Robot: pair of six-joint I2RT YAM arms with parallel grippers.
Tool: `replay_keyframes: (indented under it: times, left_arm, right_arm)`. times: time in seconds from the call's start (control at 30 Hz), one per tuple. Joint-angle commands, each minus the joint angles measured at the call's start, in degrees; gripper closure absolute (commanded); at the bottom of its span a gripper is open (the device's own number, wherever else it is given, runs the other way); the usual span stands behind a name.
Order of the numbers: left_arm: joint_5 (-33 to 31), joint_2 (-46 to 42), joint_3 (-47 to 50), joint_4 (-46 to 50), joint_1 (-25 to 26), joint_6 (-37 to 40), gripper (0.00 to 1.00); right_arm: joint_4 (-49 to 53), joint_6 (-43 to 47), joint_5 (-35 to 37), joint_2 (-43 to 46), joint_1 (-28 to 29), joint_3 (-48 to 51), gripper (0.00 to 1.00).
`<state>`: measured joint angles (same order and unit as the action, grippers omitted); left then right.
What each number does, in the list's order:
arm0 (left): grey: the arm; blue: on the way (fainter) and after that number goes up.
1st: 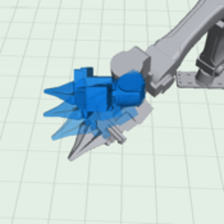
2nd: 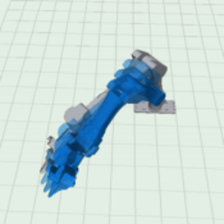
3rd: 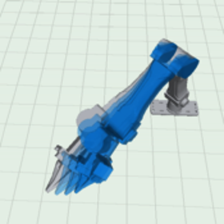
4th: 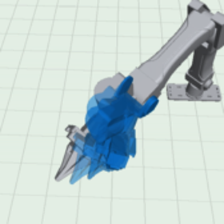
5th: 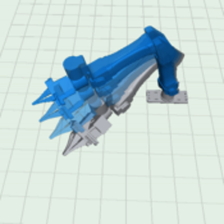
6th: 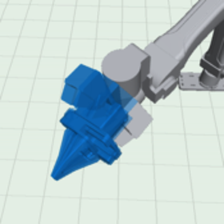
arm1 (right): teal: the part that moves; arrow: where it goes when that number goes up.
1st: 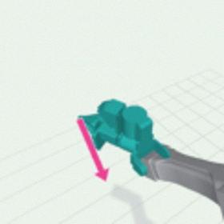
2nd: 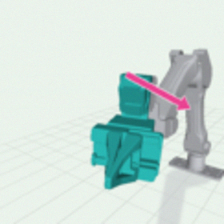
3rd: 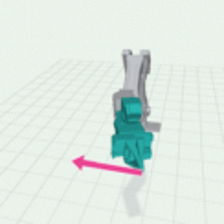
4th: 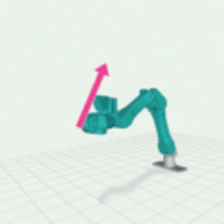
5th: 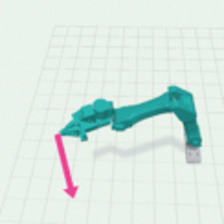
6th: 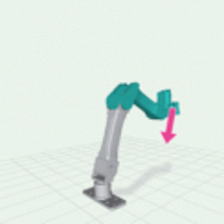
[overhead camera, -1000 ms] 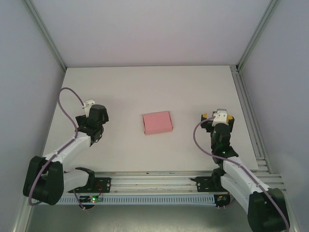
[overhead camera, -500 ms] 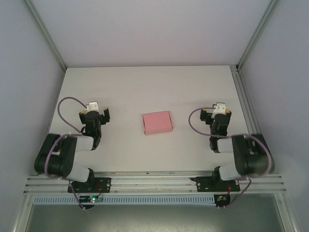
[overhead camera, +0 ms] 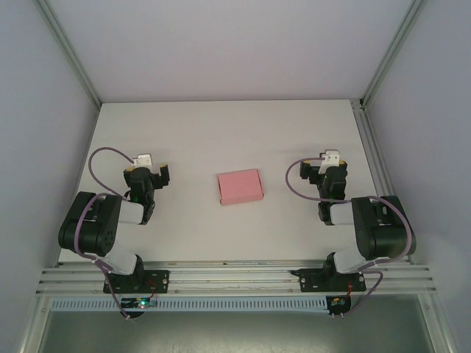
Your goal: Assemble paper box
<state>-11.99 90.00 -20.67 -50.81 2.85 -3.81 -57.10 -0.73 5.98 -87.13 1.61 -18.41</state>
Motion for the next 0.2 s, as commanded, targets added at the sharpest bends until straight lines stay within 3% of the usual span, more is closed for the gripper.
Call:
replay_keyframes:
  times: [0.0,0.17]
  left_arm:
    - [0.3,-0.5,-0.8,-2.3,-0.8,0.9,0.00]
    - [0.3,-0.4,-0.9,-2.1,-0.8,0.8,0.00]
  right_arm:
    - [-1.9,0.1,-1.3,0.3,-0.5,-0.6,0.02]
    - [-1.9,0.1,-1.3,0.3,-0.5,-0.5,0.02]
